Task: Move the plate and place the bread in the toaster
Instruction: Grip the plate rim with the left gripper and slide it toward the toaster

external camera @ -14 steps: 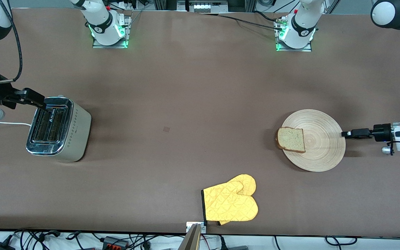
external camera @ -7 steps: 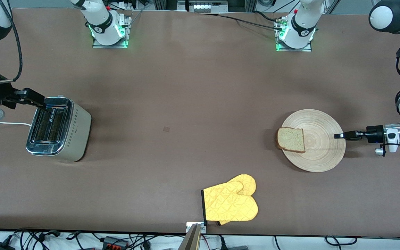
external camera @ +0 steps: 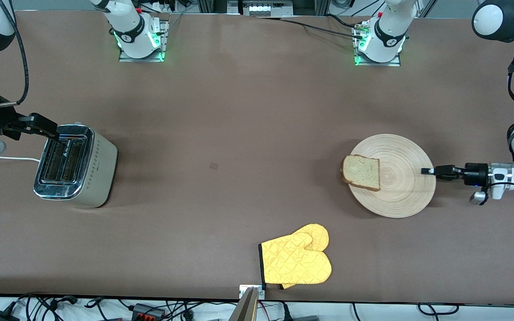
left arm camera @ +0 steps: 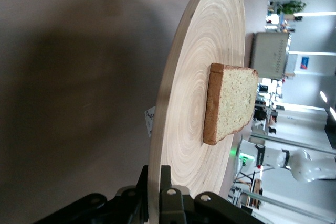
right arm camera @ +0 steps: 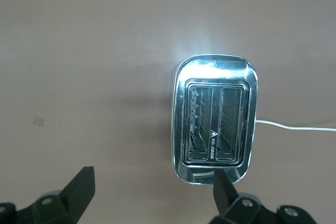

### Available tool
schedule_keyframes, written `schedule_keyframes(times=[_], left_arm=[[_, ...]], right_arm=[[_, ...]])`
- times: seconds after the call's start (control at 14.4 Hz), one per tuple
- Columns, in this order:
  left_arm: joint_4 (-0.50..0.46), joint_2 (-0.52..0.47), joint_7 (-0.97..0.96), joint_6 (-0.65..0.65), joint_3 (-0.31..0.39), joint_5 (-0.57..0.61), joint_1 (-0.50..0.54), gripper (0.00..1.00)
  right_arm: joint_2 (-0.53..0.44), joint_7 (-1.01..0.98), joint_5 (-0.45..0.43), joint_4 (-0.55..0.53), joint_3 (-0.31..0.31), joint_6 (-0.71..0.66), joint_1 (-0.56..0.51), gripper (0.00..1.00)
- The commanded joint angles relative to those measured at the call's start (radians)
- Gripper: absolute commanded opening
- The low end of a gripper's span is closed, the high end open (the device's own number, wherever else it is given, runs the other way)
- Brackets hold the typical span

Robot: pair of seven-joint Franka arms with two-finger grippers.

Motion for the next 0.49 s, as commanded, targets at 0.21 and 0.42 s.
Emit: schedule_keyframes(times=[0.21, 0.42], left_arm=[[-0.028, -0.004, -0.007, 0.087, -0.134, -0.075, -0.199, 0.01], [-0.140, -0.004, -0.005, 0.275, -0.134, -0.259, -0.338, 0.01]], right_arm=[[-0.004, 0.028, -0.002, -0.002, 0.006, 0.005, -0.004, 1.00], [-0.004, 0.028, -0.003, -0.003, 0.005, -0.001, -0.007, 1.00]])
